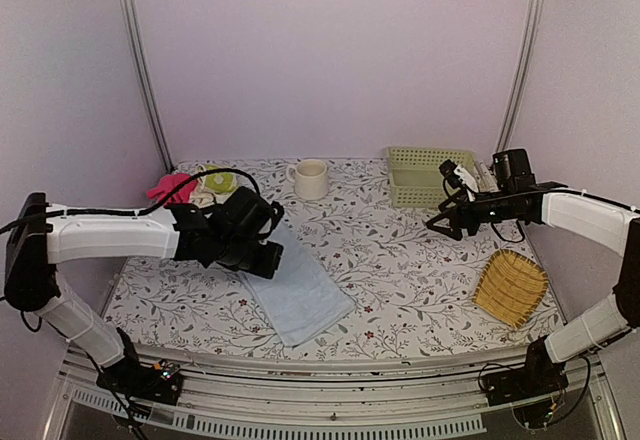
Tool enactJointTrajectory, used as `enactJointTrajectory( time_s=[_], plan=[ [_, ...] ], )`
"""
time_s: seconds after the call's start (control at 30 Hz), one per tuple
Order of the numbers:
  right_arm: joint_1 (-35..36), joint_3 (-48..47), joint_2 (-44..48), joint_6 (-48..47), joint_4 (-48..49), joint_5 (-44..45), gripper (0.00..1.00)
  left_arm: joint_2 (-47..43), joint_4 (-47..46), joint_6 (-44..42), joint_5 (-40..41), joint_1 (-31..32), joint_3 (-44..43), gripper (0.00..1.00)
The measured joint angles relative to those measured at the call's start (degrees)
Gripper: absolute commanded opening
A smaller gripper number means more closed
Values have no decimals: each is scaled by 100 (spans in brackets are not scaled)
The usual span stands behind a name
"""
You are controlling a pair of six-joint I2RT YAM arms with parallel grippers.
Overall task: Roll the towels
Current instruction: Adjust the towel at the center of the board.
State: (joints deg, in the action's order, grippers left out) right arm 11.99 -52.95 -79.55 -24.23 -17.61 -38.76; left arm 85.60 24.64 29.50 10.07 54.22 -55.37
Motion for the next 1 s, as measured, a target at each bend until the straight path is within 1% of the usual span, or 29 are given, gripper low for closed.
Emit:
enactJointTrajectory(
  time_s=[0.13, 0.23, 0.33, 0.53, 0.77, 1.0],
  plan=[
    [0, 0, 42, -26, -33, -42, 81, 673, -74, 111, 103, -1049, -509, 0],
    [0, 0, 46, -48, -44, -57, 80, 1342, -129, 96, 168, -1429, -876, 0],
    [0, 0, 46, -68, -57, -66, 80, 2044, -212, -15, 125, -1591, -1283, 0],
    [-2, 0, 46, -131, -136, -81, 80, 3228, -498, -337, -415, -1580, -2090, 0],
    [0, -2, 20, -181, -173, -81, 79, 3888, -772, -603, -1005, -1366, -2938, 0],
    [0, -7, -76, -240, -199, -76, 78, 4489, -848, -852, -1246, -994, -3797, 0]
  ],
)
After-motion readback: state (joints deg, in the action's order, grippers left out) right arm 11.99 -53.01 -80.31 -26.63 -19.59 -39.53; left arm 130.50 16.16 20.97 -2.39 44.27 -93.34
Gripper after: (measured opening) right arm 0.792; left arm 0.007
